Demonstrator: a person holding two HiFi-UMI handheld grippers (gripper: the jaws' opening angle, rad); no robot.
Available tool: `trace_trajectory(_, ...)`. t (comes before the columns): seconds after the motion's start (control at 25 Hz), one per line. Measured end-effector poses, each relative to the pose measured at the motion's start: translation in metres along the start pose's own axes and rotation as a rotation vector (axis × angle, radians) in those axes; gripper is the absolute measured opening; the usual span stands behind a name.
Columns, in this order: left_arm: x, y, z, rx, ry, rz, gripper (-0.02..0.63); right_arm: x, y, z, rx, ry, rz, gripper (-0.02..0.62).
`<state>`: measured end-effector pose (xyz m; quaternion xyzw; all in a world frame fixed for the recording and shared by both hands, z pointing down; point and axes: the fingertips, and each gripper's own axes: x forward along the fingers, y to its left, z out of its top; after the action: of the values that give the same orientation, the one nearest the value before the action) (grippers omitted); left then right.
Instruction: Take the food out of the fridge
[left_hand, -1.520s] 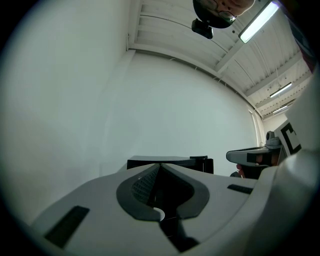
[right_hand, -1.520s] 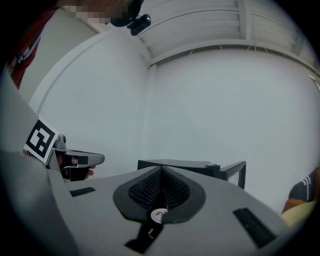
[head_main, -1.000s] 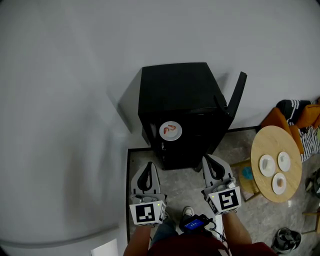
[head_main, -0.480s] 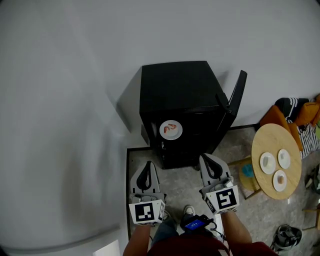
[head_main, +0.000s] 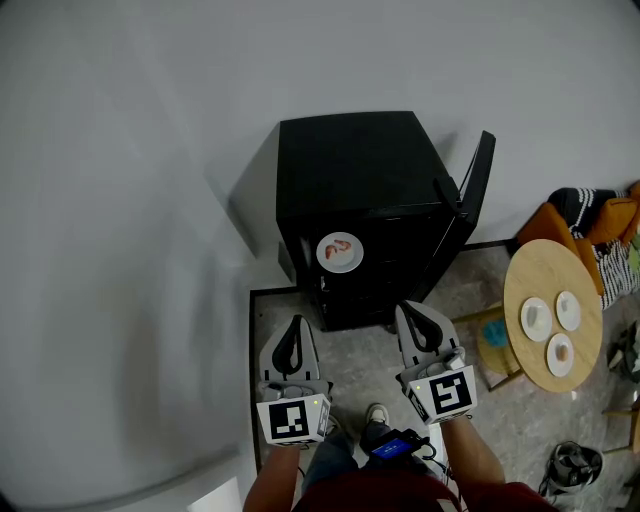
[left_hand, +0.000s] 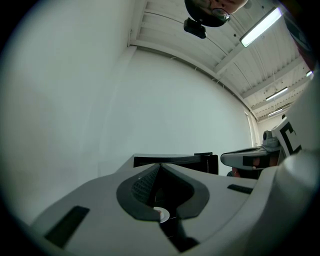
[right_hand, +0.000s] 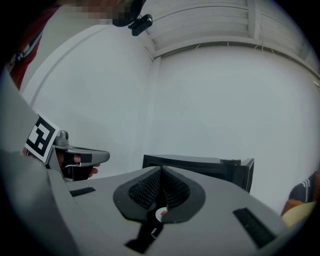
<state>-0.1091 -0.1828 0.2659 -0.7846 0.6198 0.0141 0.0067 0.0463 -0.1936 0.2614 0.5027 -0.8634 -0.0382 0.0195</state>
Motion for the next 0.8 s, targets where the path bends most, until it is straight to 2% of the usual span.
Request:
trace_trajectory(0.2, 0.005, 0.001, -0.002, 0.003, -0.008, -0.011, 0.012, 0.008, -0.001, 0.002, 0.01, -0.026, -0.009, 0.021)
trace_trajectory(0.32, 0.007, 0.003, -0.006, 0.001, -0.005, -0.014, 0.012, 0.01, 0.0, -0.008, -0.008, 0.008, 0.0, 0.021)
trace_trajectory(0.44, 0.01, 0.005, -0.012, 0.002, 0.003, -0.017, 0.013, 0.017, 0.002, -0.007, 0.006, -0.017, -0.008, 0.021)
trace_trajectory(0.8, 0.016, 0.01, -0.022, -0.003, 0.003, -0.019, 0.012, 0.025, 0.004, -0.017, -0.001, -0.008, -0.008, 0.021)
